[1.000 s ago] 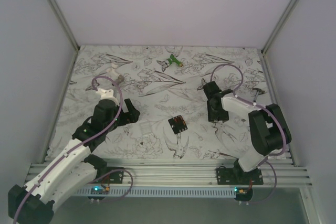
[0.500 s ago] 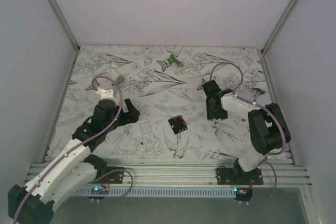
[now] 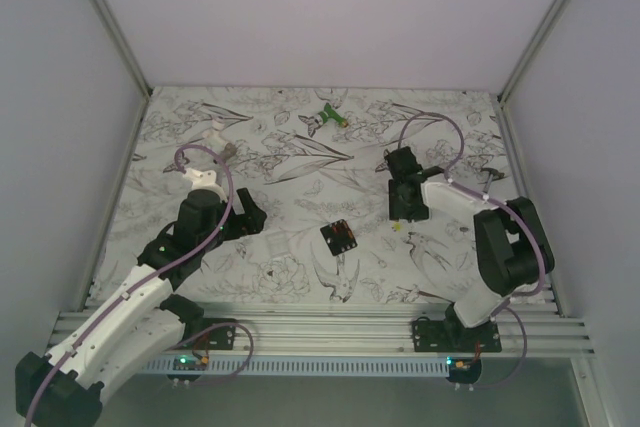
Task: Snap on the fuse box
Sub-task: Pick up the fuse from the center of the board.
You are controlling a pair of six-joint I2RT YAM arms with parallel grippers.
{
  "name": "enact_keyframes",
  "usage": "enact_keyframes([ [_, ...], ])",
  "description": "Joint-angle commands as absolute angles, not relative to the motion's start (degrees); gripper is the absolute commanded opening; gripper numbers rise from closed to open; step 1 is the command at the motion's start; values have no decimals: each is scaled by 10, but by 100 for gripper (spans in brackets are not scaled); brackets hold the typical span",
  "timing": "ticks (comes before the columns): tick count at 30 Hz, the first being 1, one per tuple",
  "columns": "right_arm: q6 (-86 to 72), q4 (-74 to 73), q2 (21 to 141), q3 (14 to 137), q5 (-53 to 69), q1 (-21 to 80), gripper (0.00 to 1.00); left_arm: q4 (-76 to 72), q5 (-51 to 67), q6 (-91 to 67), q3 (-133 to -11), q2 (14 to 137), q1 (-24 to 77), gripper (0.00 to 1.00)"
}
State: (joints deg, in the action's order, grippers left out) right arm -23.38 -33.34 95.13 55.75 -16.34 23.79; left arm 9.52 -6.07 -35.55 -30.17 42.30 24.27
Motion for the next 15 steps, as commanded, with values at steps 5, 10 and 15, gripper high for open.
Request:
enact_keyframes([
  [5, -271, -297, 926, 566, -134, 237, 57, 109, -59, -361, -312, 417, 238, 100],
  [10, -267, -304, 957, 567, -129, 250, 58, 109, -60, -361, -311, 412, 238, 100],
  [15, -266, -328, 955, 549, -129, 257, 58, 109, -60, -361, -312, 412, 238, 100],
])
